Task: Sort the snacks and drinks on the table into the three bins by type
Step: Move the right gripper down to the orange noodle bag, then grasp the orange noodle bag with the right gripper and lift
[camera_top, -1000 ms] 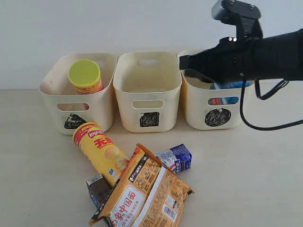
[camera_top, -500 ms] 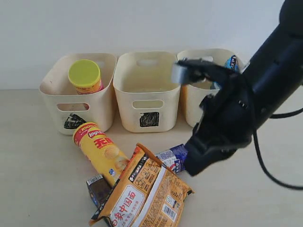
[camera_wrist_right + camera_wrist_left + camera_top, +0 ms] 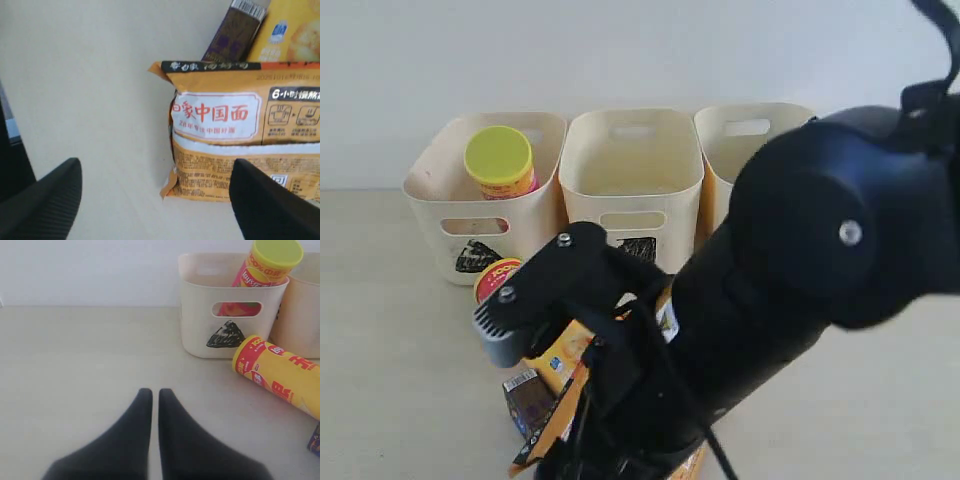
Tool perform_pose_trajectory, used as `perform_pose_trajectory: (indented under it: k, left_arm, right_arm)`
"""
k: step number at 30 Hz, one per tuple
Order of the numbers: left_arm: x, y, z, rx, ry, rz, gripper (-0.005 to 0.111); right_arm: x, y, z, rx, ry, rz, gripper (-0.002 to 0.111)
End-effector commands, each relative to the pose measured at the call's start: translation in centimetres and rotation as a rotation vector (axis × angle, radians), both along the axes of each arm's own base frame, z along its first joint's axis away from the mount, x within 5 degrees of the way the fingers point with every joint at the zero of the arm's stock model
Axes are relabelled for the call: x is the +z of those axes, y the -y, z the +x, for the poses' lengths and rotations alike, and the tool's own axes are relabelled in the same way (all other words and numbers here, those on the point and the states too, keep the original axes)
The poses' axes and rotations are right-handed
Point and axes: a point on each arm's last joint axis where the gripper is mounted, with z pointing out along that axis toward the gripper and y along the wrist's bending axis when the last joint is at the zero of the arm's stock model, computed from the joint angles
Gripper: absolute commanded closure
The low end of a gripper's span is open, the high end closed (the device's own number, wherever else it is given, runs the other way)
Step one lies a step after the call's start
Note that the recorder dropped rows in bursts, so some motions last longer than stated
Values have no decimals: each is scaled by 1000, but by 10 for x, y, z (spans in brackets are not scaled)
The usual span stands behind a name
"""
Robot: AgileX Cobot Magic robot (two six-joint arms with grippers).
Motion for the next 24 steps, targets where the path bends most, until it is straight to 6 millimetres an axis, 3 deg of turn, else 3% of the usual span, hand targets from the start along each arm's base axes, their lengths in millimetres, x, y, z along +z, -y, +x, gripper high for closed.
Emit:
perform_pose_trajectory:
  k: [1, 5, 15, 21, 24]
  left_arm:
    - [3, 0, 0, 5, 22, -12, 103]
    - [3, 0, 0, 5, 22, -12, 103]
    - [3, 0, 0, 5, 22, -12, 103]
    - [3, 0, 0, 5, 22, -12, 103]
    - [3, 0, 0, 5, 22, -12, 103]
  right_arm:
    - [-11, -14, -9, -51, 136, -70, 33]
    - [-30, -24, -9, -181, 223, -161, 33]
    - [-73, -50, -23, -252, 453, -261, 33]
    - [-93, -58, -23, -297, 457, -269, 10]
    - [-99, -59, -22, -315, 450, -270, 10]
